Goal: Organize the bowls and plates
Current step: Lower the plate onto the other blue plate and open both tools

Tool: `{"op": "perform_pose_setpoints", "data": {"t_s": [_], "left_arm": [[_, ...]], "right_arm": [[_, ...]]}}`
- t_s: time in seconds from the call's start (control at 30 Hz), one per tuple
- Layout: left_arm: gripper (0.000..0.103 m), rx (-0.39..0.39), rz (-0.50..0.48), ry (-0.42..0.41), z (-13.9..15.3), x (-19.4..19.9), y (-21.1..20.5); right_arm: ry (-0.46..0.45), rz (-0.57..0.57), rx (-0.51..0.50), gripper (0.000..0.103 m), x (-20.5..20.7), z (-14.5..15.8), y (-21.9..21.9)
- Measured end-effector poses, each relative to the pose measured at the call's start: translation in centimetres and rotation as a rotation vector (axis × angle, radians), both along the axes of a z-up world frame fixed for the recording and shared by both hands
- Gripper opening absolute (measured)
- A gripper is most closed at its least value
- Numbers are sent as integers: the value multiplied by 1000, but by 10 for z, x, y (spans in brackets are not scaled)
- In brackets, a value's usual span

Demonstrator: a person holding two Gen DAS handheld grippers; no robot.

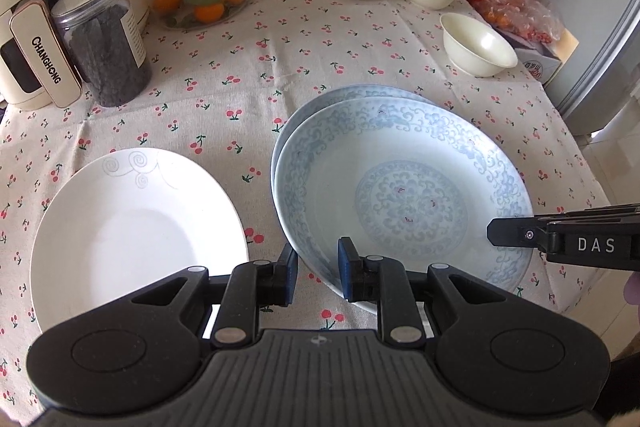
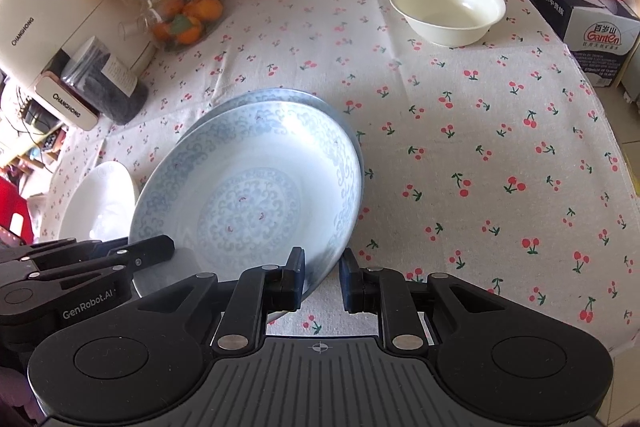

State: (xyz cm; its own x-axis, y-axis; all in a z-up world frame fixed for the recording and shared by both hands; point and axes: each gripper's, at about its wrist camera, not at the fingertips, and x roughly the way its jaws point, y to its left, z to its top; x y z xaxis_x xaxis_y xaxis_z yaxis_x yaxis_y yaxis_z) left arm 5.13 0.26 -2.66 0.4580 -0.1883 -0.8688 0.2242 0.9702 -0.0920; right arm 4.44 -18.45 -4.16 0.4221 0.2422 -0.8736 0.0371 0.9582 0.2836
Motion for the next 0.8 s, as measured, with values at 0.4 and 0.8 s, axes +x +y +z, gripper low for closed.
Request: {"op": "perform_pose_setpoints", "data": {"t_s": [0.4,0.8], "left_arm": [[20,29,-4,-13,0,0,-3],[22,43,-9,-22,0,3,-4]], "right_arm": [[0,23,-17,20,1,4,0],[-31,49,-34,21,3,11,3]]}}
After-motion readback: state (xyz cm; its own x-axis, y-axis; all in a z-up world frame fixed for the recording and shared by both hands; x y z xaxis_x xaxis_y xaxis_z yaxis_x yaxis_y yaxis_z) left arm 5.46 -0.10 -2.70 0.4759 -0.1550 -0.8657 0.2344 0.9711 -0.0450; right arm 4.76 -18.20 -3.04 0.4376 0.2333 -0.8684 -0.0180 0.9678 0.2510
